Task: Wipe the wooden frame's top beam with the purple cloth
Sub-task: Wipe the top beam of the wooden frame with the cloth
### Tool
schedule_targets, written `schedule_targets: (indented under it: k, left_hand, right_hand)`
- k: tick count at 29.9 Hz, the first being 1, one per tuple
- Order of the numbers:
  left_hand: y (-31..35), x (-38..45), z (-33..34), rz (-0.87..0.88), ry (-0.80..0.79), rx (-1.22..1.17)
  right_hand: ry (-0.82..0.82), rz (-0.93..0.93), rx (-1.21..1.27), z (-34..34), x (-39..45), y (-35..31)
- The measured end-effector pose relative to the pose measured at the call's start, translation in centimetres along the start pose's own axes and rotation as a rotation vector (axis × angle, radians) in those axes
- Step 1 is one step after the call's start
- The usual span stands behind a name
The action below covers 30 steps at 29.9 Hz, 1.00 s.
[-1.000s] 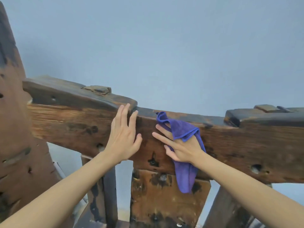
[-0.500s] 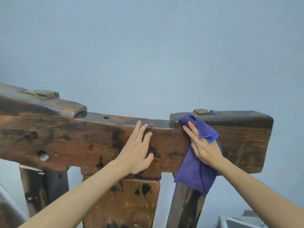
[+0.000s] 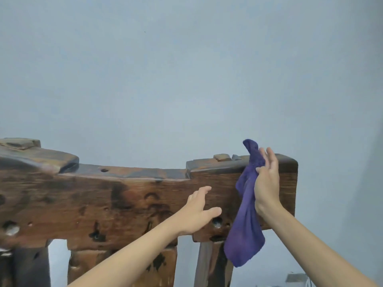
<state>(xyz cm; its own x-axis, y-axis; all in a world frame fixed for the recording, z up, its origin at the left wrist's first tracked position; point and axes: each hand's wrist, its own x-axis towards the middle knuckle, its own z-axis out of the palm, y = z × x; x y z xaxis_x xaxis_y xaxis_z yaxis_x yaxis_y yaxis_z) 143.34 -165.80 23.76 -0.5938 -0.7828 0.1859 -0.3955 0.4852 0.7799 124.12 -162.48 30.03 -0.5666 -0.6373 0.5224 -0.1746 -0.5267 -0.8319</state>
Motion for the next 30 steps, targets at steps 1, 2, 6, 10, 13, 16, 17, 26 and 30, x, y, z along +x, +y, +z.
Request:
schedule_targets:
  k: [1,2,6,10,13,16,17,26,30]
  left_hand:
    - [0.6,0.3,0.4,-0.023,-0.009,-0.134]
    - [1.1,0.5,0.5,-0.051,-0.026,-0.277]
    - [1.8,0.3,0.7,-0.145,-0.246,-0.726]
    - [1.5,-1.8,-0.3,-0.107,-0.339,-0.891]
    - [1.3,-3.4,-1.7,-0.024,-0.347,-0.878]
    - [1.0,-4.7,-2.6,-0.011,-0.270,-0.794]
    - [0.8,-5.1,-2.9,-0.030,-0.209,-0.808]
    - [-2.2,-9.2,-7.2,-0.061,0.130,-0.643]
    - [-2.3,-11.0,-8.6,-0.011,0.161,-0.551]
  right_hand:
    - [0.010,0.119,0.131,0.0,-0.3,-0.5]
    - [-0.011,0.227,0.249,0.0,-0.7,-0.8]
    - [-0.225,0.527,0.623,-0.1,-2.5,-1.3]
    - [-0.418,0.606,0.632,1.4,-4.6,-1.5]
    - [-0.412,0.538,0.517,2.3,-5.9,-1.3]
    - [-0.336,0.499,0.368,3.0,-7.5,-1.5]
    - [-0.324,0.484,0.328,3.3,-8.0,-1.7]
    - [-0.319,0.326,-0.077,4.1,-11.9,-2.9]
    - [-0.317,0.333,-0.188,4.0,-13.9,-2.6]
